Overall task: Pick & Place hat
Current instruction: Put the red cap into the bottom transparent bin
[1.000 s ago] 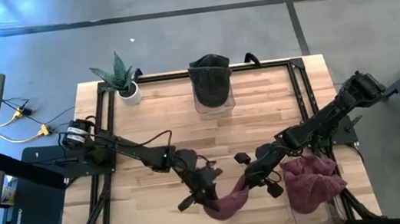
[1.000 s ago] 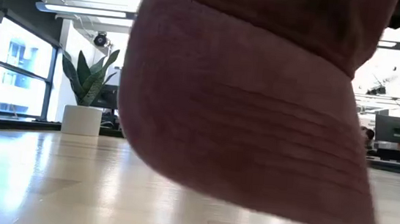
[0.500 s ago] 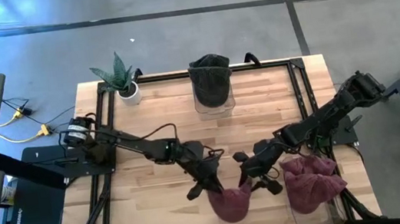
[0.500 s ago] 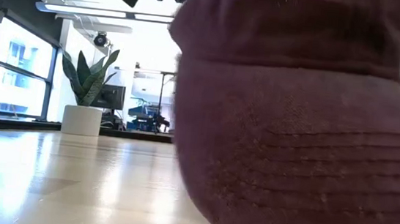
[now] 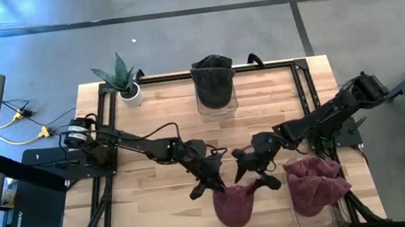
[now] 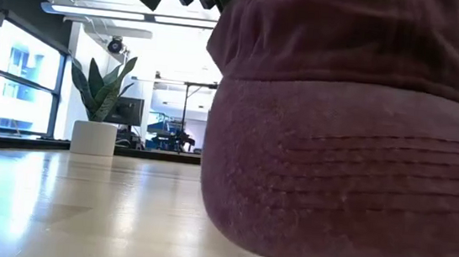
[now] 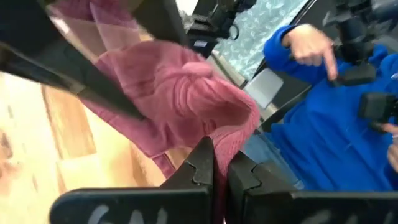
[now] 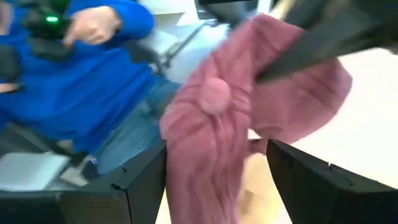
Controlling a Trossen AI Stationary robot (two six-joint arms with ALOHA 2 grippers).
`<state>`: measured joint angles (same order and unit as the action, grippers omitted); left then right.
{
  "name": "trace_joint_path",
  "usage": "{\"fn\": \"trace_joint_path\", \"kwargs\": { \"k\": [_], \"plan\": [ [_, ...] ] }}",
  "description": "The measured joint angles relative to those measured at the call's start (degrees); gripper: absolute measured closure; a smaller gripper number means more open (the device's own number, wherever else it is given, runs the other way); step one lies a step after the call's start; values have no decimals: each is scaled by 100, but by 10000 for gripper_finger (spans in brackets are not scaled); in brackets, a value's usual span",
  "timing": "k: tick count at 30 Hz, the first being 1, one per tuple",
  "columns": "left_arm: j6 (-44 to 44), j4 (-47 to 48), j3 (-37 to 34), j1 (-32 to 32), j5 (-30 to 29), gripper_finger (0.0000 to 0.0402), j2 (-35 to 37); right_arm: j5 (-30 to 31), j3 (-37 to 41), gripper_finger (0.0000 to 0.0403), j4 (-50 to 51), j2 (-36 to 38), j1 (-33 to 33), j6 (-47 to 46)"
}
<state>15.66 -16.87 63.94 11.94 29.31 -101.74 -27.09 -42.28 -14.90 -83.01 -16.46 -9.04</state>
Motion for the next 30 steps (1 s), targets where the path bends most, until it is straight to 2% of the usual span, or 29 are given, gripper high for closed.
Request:
{"fn": "trace_joint_path", "kwargs": {
  "k": [5,8,11,13,17,20,25,27,30],
  "plan": [
    [-114,113,-4,4,-112,401,1,-950,0,139,-852,-476,155,32],
    [-214,171,-4,4,-102,401,1,-1933,0,139,-1493,-779,246,16],
    [-248,201,-4,7,-70,401,1,-2913,0,139,-1820,-865,346,-303],
    [-301,192,-4,7,58,401,1,-3159,0,139,-1906,-806,381,-718],
    [-341,186,-2,7,124,401,1,-3013,0,139,-1806,-495,377,-1136],
    [-341,226,-2,7,160,401,1,-2293,0,139,-1146,-268,375,-1007],
    [-342,208,-4,7,162,401,1,-1234,-2,139,170,-256,358,-54],
    [-392,182,-4,7,162,401,1,-1205,0,139,219,-351,358,228],
    [-518,164,-4,7,177,401,1,-1635,0,139,61,-512,358,561]
  ]
}}
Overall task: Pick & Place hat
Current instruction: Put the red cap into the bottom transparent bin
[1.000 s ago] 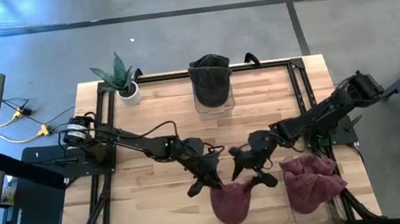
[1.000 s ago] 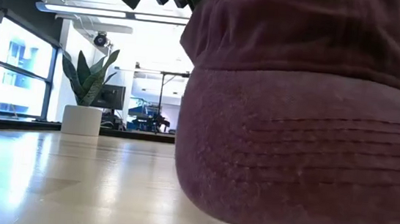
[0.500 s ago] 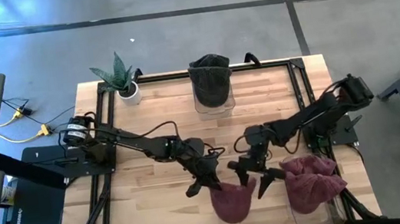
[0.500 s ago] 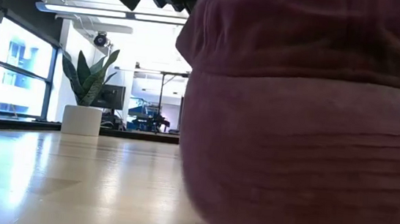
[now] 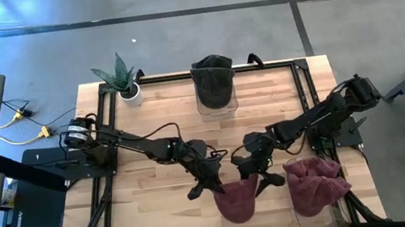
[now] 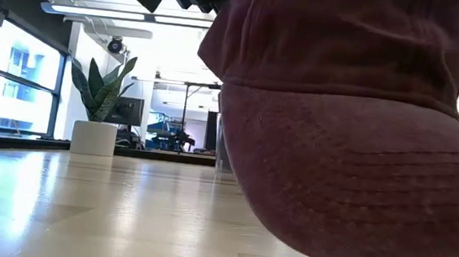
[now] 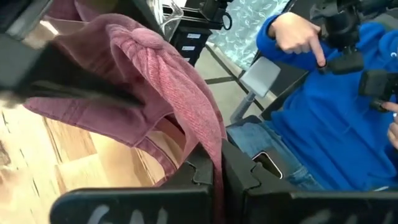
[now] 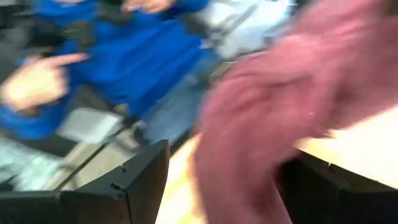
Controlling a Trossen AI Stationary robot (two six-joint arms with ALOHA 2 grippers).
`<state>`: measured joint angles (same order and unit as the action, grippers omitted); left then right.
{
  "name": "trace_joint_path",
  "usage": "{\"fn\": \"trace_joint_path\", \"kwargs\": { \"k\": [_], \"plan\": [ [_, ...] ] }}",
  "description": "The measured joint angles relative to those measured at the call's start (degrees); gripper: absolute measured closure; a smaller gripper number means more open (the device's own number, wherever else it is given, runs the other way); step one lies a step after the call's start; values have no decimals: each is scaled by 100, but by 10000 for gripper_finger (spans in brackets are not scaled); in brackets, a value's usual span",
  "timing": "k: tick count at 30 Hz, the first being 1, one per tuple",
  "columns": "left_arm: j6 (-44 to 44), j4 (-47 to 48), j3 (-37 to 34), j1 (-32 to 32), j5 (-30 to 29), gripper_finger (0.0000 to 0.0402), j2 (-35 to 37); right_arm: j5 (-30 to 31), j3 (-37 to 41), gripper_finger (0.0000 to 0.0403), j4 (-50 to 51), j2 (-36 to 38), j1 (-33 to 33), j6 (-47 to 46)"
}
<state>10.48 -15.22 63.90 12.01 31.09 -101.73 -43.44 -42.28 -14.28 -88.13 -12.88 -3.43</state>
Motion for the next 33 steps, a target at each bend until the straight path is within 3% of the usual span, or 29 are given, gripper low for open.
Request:
{"fn": "trace_joint_path", "kwargs": {
  "k": [4,7,11,16,25,28,33],
  "plan": [
    [-336,-4,0,0,301,401,0,-1004,0,139,-21,-62,54,292],
    [-749,-2,1,0,824,401,0,-1401,0,139,54,23,94,-138],
    [-1323,5,0,0,1485,401,0,-770,0,139,205,197,18,-300],
    [-1608,33,0,-72,1624,401,0,107,-2,139,201,185,-228,89],
    [-1602,-174,2,-492,2128,397,105,383,0,140,205,176,-407,351],
    [-1372,-178,0,-624,2079,372,98,411,-1,140,214,176,-405,361],
    [-698,-97,0,-767,2126,294,98,562,0,140,231,176,-404,372]
  ]
}}
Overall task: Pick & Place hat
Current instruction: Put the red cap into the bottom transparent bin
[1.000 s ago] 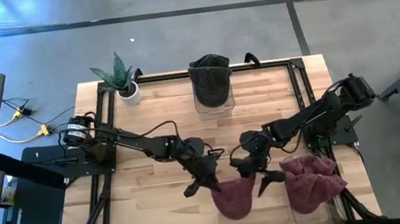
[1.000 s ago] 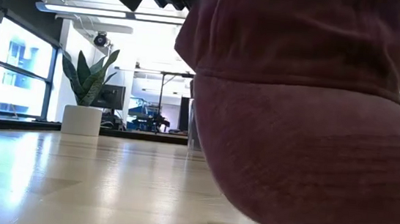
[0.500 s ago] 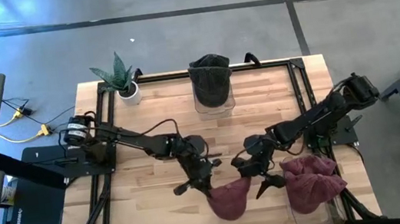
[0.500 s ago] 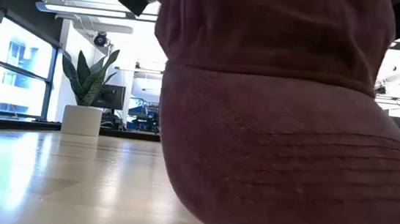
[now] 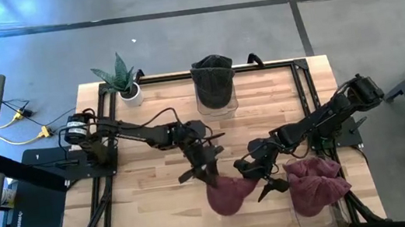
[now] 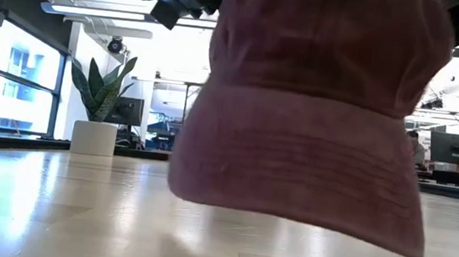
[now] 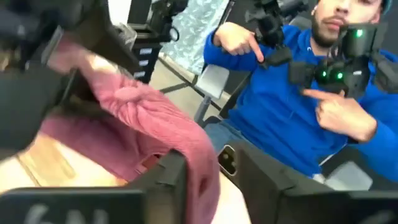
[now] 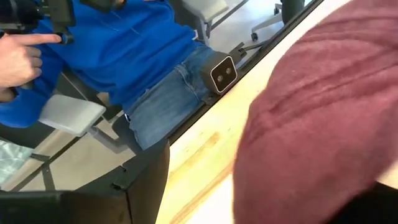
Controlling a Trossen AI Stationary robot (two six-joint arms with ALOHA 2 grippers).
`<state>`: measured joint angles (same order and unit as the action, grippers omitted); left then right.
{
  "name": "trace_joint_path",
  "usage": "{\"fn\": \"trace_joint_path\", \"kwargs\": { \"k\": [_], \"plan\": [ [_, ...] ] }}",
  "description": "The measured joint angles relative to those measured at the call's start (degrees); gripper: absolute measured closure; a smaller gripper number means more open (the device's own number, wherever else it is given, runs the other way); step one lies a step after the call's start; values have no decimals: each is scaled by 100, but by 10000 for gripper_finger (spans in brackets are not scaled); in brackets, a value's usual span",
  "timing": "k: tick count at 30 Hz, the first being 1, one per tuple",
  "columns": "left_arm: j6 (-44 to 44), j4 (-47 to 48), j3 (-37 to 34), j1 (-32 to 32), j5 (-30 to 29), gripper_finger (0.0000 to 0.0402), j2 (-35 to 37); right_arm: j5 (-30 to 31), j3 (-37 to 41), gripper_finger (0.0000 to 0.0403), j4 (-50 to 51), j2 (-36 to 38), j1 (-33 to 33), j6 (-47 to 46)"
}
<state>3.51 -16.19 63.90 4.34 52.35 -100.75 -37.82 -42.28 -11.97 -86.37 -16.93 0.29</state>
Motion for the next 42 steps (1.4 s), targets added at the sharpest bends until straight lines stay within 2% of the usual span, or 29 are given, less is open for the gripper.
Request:
{"fn": "trace_joint_path", "kwargs": {
  "k": [5,11,17,27,36,42],
  "plan": [
    [312,166,0,56,-14,237,0,6,0,140,-12,0,0,38],
    [442,32,0,56,-481,232,-2,80,0,140,-664,-2,0,-19],
    [1035,25,0,64,-825,266,-2,980,0,140,-996,-2,0,-543],
    [1215,-19,0,94,-845,391,-2,2569,-1,140,-1232,-2,0,-1278],
    [1288,-36,0,93,-1138,383,-2,2422,0,140,-1552,-4,-2,-1236],
    [1353,-34,0,92,-1155,383,-4,2545,-2,140,-1572,-4,-1,-1388]
  ]
}}
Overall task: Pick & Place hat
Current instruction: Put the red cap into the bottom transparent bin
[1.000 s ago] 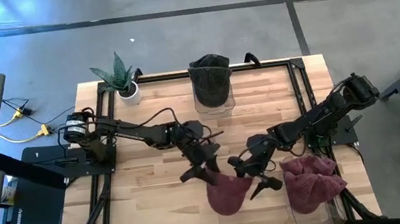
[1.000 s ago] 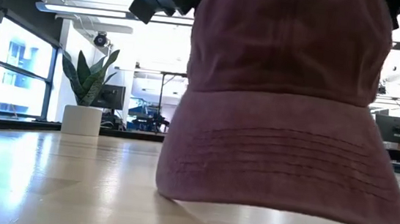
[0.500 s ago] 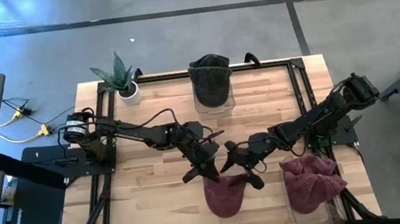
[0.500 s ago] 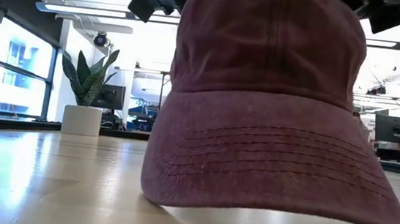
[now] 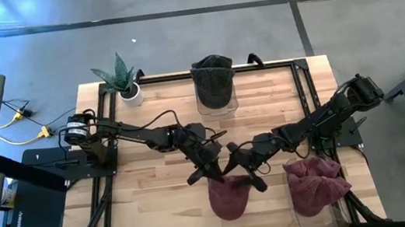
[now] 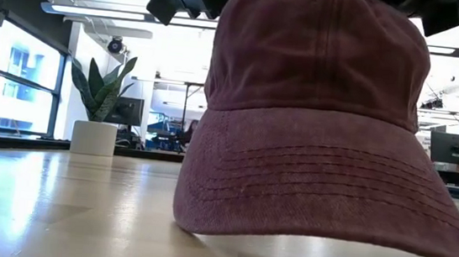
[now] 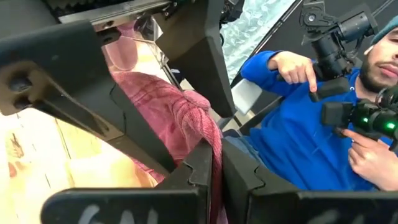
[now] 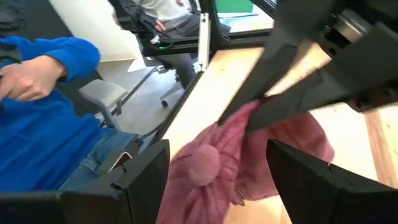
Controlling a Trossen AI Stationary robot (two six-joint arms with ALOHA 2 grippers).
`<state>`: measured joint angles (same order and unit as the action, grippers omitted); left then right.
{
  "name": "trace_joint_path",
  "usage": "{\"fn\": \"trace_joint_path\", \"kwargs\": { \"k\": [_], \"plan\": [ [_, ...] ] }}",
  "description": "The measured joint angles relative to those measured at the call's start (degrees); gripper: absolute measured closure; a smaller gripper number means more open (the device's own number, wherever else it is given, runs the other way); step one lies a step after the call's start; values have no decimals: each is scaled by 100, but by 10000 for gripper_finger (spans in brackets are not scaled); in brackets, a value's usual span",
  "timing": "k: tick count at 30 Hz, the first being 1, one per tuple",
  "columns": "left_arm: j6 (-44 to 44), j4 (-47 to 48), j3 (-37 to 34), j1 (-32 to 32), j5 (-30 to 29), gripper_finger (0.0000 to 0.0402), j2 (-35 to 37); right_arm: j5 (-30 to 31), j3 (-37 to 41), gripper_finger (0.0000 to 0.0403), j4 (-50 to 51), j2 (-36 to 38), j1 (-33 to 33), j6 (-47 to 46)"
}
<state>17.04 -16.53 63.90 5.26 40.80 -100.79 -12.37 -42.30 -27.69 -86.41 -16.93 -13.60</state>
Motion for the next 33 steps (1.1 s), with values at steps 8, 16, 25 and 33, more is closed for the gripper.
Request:
{"fn": "trace_joint_path", "kwargs": {
  "k": [8,16,25,33],
  "plan": [
    [0,-2,0,1,-148,383,0,249,1,215,96,0,1,-195],
    [-17,-9,0,-5,-12,362,-2,-98,1,377,159,8,1,-185],
    [729,1105,4,-276,939,306,242,98,2,374,842,689,-264,-195],
    [-397,3575,2,-119,-1459,305,1088,847,-1011,378,3150,1430,-705,-247]
  ]
}}
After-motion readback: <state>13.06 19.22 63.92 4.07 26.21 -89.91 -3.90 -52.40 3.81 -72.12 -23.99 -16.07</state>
